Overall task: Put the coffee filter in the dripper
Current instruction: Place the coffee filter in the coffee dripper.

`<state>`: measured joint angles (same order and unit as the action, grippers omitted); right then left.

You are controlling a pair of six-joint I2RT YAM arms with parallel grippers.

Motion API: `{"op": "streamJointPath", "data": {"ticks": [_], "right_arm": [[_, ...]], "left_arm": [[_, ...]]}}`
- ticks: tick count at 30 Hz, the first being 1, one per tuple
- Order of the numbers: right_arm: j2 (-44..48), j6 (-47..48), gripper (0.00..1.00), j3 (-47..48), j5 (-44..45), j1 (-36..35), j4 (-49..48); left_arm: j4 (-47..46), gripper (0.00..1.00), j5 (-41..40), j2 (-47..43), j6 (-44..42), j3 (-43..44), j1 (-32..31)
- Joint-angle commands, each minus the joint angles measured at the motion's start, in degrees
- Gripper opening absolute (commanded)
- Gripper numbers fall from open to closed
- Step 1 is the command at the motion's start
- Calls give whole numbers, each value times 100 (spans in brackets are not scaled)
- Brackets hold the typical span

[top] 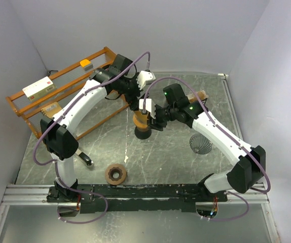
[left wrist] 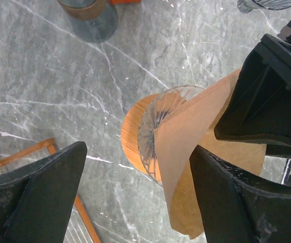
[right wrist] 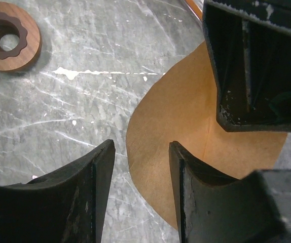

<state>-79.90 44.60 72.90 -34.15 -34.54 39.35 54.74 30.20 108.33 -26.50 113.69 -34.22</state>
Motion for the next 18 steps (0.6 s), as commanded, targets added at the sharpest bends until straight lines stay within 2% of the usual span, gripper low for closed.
{"op": "streamJointPath", "data": {"ticks": [1,7,18], "right_arm": [[-69,23,48,155,-66,17,-26],[-102,23,54,112,19,15,-103],[-245,31,55,33,24,18,-227]], "left_arm": [[-318,94,-303,-64,73,-108,-1],[-517,94,-509,-73,31,-280,-45],[-684,92,-873,-131,-110,-606,-164]]}}
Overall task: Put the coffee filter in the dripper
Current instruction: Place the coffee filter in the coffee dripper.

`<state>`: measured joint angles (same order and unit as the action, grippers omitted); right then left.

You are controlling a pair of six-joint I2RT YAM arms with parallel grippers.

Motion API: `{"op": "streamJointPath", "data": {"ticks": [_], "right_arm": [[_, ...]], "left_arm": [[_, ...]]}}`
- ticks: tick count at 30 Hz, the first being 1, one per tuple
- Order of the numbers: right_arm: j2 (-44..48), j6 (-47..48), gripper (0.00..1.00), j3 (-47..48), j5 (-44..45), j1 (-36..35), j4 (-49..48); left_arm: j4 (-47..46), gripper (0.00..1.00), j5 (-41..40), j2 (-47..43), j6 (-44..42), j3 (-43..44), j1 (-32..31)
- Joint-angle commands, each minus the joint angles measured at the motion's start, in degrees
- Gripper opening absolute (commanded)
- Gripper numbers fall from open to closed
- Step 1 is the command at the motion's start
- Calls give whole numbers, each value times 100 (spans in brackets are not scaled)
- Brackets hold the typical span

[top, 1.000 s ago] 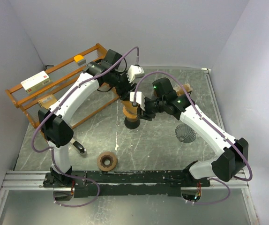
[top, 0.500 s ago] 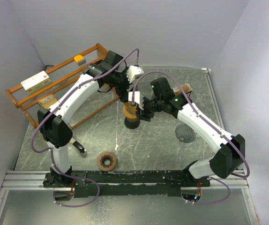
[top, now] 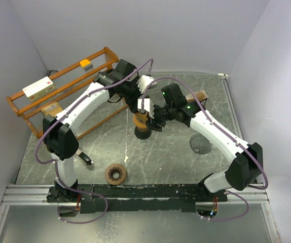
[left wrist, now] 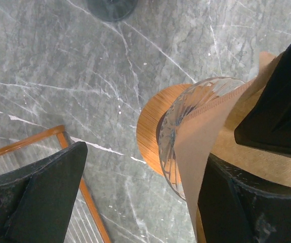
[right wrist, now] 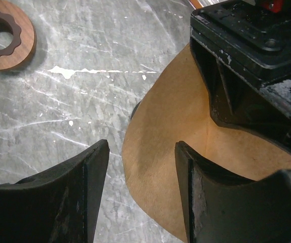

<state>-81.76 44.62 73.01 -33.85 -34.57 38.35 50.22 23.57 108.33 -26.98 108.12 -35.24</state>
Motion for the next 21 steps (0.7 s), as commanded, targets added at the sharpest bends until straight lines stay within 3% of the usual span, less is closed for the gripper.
{"op": "streamJointPath", "data": {"ticks": [1,21], "right_arm": [[-59,24,55,8,2,12,-148],[-281,221,54,206,-130,8,-4]], "left_arm": [[-250,92,-241,-129,-55,-65,-63],[-325,95,108,-228,-18,112,-63]]}}
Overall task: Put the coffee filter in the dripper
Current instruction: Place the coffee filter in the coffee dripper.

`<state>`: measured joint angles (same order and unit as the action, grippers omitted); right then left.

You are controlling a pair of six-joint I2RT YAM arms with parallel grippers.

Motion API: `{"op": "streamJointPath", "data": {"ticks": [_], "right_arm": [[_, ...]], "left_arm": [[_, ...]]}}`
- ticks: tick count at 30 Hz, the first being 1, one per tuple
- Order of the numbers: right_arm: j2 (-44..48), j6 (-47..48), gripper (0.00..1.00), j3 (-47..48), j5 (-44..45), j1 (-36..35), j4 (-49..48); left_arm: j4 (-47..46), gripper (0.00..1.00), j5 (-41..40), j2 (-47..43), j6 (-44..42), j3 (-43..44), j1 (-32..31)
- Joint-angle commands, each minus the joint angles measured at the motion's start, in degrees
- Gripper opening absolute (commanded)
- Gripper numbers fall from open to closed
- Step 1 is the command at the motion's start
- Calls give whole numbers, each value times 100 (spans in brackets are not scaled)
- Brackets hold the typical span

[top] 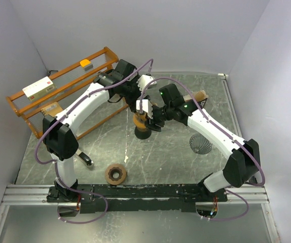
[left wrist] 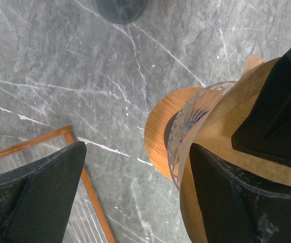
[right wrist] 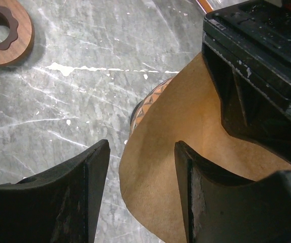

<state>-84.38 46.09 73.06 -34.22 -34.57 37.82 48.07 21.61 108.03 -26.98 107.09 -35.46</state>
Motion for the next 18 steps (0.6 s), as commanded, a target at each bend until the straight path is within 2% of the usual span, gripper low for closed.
{"op": "streamJointPath", "data": {"ticks": [1,18], "right_arm": [[-17,78,54,219,-94,10,64],[-103,132,54,292,-148,-16,162]], "left_arm": [[-113,95,316,-187,-22,233,-41],[-220,95,210,-36,-44,390,-39]]}}
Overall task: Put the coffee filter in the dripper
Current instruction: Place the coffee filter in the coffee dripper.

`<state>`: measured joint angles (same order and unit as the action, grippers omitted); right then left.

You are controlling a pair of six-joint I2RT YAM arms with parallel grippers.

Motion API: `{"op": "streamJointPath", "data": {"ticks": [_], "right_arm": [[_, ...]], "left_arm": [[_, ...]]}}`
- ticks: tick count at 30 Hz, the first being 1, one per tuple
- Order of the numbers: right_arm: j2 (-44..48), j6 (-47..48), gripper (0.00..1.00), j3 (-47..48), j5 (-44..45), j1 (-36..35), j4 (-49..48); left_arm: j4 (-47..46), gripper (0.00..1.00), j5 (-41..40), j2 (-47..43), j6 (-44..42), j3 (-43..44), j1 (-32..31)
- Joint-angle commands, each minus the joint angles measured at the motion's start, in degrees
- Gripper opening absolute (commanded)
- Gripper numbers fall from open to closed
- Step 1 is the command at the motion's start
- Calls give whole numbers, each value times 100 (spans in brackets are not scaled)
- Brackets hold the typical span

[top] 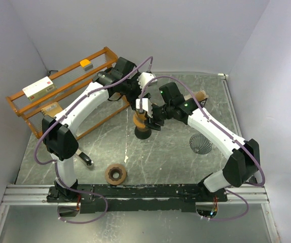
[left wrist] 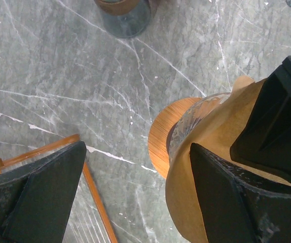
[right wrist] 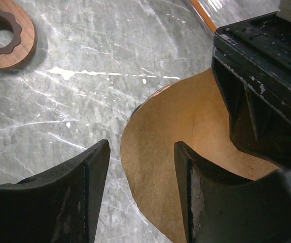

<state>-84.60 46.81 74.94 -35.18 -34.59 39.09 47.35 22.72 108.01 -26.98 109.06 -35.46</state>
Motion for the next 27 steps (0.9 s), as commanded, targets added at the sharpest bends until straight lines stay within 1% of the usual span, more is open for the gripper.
{"op": "streamJointPath", "data": {"ticks": [1,12,20,27], "right_arm": [[-81,64,54,108,-51,-14,51],[-45,50,53,92,-42,-24,47],[-95,64,53,83,-9,-36,24],[-183,72,53,55,-47,-46,8]], "left_arm": [[-154,95,74,-34,-70,213,-35],[-86,93,-192,135,-198,246,-39],[-217,91,-513,167,-226,-26,-35],[-314,91,-595,48,-261,-304,-35]]}}
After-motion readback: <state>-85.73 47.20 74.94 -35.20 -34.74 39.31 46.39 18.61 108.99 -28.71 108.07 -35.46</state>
